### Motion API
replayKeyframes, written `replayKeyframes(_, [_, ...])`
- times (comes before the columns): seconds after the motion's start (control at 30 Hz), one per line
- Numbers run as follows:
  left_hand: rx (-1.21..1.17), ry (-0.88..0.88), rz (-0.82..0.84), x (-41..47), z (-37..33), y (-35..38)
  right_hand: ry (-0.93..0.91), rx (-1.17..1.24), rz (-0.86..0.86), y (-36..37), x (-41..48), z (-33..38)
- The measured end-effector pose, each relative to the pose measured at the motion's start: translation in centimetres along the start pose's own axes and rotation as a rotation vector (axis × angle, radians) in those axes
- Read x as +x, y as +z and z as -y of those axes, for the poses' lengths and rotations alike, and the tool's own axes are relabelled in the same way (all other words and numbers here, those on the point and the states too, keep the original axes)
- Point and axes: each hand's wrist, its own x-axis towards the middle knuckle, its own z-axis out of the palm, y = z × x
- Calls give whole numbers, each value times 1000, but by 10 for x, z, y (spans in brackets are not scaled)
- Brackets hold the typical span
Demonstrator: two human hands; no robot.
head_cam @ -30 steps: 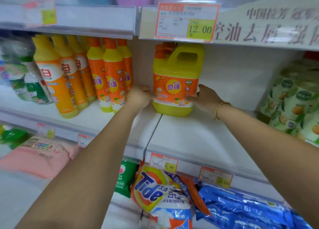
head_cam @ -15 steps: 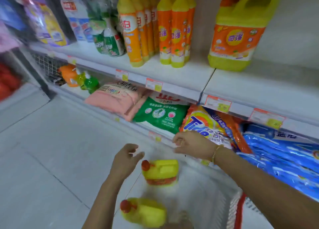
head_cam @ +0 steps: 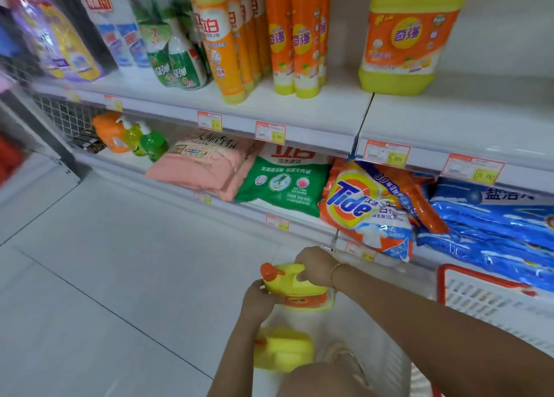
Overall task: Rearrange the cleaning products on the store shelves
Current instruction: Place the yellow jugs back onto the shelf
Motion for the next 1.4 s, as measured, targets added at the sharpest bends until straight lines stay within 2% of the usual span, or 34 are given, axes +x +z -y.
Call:
replayKeyframes(0.1, [-121, 71, -1, -9, -4, -7, -7, -25, -13, -32, -12, 22])
replayKeyframes(0.27, [-304, 372, 55, -50, -45, -22, -79, 27, -166, -122, -69, 48])
replayKeyframes(0.43, [-384, 724, -135, -94, -142, -42, -297, 309, -374, -229, -162, 56])
replayKeyframes(0.53, [-346, 943, -172, -110, -211, -57, -412, 344, -536, -275, -205, 54])
replayKeyframes(0.6, [-321, 1018, -175, -112, -254, -56, -464, 410, -639, -294, -221, 45])
replayKeyframes(0.73, [-285, 1077, -151, -100, -321, -29, -439, 581, -859, -307, -227, 12])
replayKeyframes(0.83, [-271, 1079, -115, -81, -353, -2, -370, 575, -965, -314, -217, -8])
replayKeyframes(1.03, [-220, 1011, -45, -45, -374, 32, -290, 722, -1026, -323, -183, -46])
replayKeyframes(1.13, [-246, 998, -7, -30, -379, 34, -307, 740, -1125, -329, -164, -62])
replayKeyframes(1.3, [-263, 920, 191, -4, -401, 23, -331, 759, -1299, -340, -125, -81])
replayKeyframes(1.4, [-261, 916, 229, 10, -411, 25, -281, 767, -1296, -339, -109, -95])
